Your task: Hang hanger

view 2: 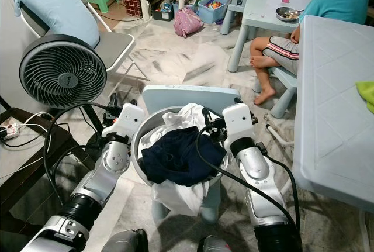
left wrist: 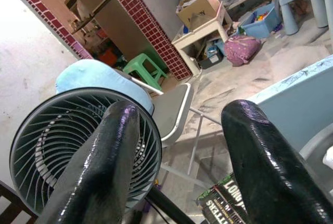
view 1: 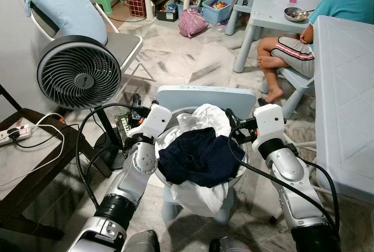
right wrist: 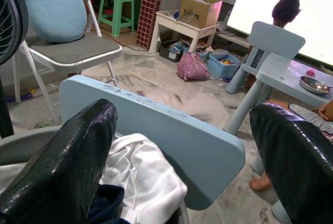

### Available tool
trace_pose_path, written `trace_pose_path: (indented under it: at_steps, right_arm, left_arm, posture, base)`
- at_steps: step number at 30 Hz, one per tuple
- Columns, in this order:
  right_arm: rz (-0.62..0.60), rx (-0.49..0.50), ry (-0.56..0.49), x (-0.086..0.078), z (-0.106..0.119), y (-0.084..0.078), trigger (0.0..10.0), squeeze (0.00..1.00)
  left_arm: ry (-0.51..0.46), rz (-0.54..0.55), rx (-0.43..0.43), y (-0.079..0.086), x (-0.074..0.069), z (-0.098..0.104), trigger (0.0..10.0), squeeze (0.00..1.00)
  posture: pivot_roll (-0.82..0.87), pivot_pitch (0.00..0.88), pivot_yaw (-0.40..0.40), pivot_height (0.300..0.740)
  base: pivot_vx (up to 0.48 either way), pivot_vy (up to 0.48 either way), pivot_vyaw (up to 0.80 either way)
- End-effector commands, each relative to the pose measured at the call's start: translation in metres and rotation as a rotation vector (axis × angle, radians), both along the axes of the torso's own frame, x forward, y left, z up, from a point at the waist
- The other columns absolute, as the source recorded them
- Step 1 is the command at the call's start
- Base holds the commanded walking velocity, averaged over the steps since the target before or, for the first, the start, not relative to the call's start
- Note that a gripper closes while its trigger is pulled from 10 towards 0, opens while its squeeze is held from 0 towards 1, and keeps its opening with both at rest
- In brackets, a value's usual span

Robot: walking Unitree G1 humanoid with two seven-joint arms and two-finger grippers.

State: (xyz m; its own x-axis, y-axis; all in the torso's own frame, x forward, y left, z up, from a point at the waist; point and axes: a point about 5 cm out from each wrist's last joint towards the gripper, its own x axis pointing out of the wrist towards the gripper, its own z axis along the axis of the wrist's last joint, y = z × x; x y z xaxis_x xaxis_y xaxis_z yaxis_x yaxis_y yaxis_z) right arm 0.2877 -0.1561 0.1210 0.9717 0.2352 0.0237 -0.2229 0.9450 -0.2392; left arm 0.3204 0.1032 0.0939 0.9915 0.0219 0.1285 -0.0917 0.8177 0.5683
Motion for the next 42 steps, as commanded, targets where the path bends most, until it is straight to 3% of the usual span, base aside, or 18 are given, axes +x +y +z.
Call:
trace_pose_path:
  at_steps: [1,4,5,6,7,9,10,16,19,21,22,23,24,27,35,37,42]
  right_arm:
    - [0.002,0.000,-0.004,0.002,0.001,0.000,10.0,0.00]
    - [0.002,0.000,-0.004,0.002,0.001,0.000,10.0,0.00]
    - [0.002,-0.001,-0.005,0.001,0.001,0.000,10.0,0.00]
    - [0.002,-0.001,-0.005,0.001,0.001,0.000,10.0,0.00]
    - [0.001,-0.001,-0.005,0.001,0.001,-0.001,10.0,0.00]
    - [0.001,-0.001,-0.004,-0.001,0.001,-0.001,10.0,0.00]
    - [0.000,-0.001,-0.003,-0.001,0.000,-0.001,10.0,0.00]
    - [0.001,-0.004,0.002,-0.004,-0.001,-0.002,10.0,0.00]
    - [0.001,-0.007,0.005,-0.004,-0.001,-0.003,10.0,0.00]
    - [0.003,-0.010,0.008,-0.007,0.000,-0.004,10.0,0.00]
    - [0.003,-0.010,0.008,-0.007,0.000,-0.004,10.0,0.00]
    - [0.005,-0.013,0.009,-0.009,0.000,-0.004,10.0,0.00]
    - [0.006,-0.014,0.009,-0.010,0.000,-0.004,10.0,0.00]
    - [0.003,-0.022,0.017,-0.015,0.000,-0.007,10.0,0.00]
    - [-0.002,-0.035,0.031,-0.028,0.002,-0.010,10.0,0.00]
    - [-0.008,-0.042,0.038,-0.032,0.003,-0.013,10.0,0.00]
    - [-0.013,-0.054,0.052,-0.042,0.004,-0.016,10.0,0.00]
  left_arm:
    - [-0.004,-0.005,0.009,-0.001,0.002,0.001,10.0,1.00]
    - [0.004,-0.012,-0.007,-0.001,0.002,0.000,10.0,1.00]
    - [0.033,-0.042,-0.076,-0.004,0.001,-0.002,10.0,1.00]
    - [0.097,-0.064,-0.191,-0.008,0.000,-0.005,10.0,0.89]
    - [0.206,-0.099,-0.392,-0.013,-0.001,-0.012,10.0,0.00]
    - [0.336,-0.109,-0.576,-0.017,-0.001,-0.021,10.0,0.00]
    - [0.372,-0.109,-0.618,-0.016,-0.001,-0.023,10.0,0.00]
    - [0.479,-0.095,-0.667,-0.010,0.001,-0.034,10.0,0.00]
    - [0.565,-0.087,-0.682,-0.005,0.001,-0.042,10.0,0.00]
    - [0.680,-0.098,-0.705,-0.006,-0.002,-0.050,10.0,0.00]
    - [0.680,-0.098,-0.705,-0.006,-0.002,-0.050,10.0,0.00]
    - [0.713,-0.117,-0.735,-0.007,-0.003,-0.052,10.0,0.22]
    - [0.722,-0.126,-0.743,-0.008,-0.004,-0.052,10.0,1.00]
    - [0.765,-0.154,-0.703,-0.008,-0.005,-0.058,10.0,1.00]
    - [0.834,-0.178,-0.692,-0.015,-0.003,-0.065,10.0,1.00]
    - [0.838,-0.196,-0.696,-0.018,-0.002,-0.064,10.0,0.00]
    - [0.839,-0.201,-0.705,-0.020,0.001,-0.064,10.0,0.00]
  posture:
    - [-0.02,0.042,-0.005,0.740]
    - [-0.02,0.042,-0.005,0.740]
    - [-0.03,0.045,-0.005,0.740]
    - [-0.03,0.046,-0.004,0.740]
    - [-0.03,0.046,-0.004,0.740]
    - [-0.03,0.052,-0.004,0.740]
    - [-0.03,0.055,-0.005,0.740]
    - [-0.04,0.070,-0.007,0.740]
    - [-0.04,0.076,-0.010,0.740]
    - [-0.05,0.089,-0.013,0.740]
    - [-0.05,0.089,-0.013,0.740]
    - [-0.05,0.095,-0.013,0.740]
    - [-0.05,0.095,-0.013,0.740]
    - [-0.07,0.118,-0.013,0.740]
    - [-0.12,0.159,-0.012,0.740]
    - [-0.13,0.168,-0.014,0.740]
    - [-0.17,0.190,-0.014,0.740]
  base:
    - [0.000,0.000,0.00]
    - [0.000,0.000,0.00]
    - [0.000,0.000,0.00]
    - [0.000,0.000,0.00]
    - [0.000,0.000,0.00]
    - [0.000,0.000,0.00]
    - [0.000,0.000,0.00]
    - [0.000,0.000,0.00]
    - [0.000,0.000,0.00]
    - [0.000,0.000,0.00]
    - [0.000,0.000,0.00]
    - [0.000,0.000,0.00]
    - [0.000,0.000,0.00]
    - [0.000,0.000,0.00]
    - [0.000,0.000,0.00]
    - [0.000,0.000,0.00]
    - [0.000,0.000,0.00]
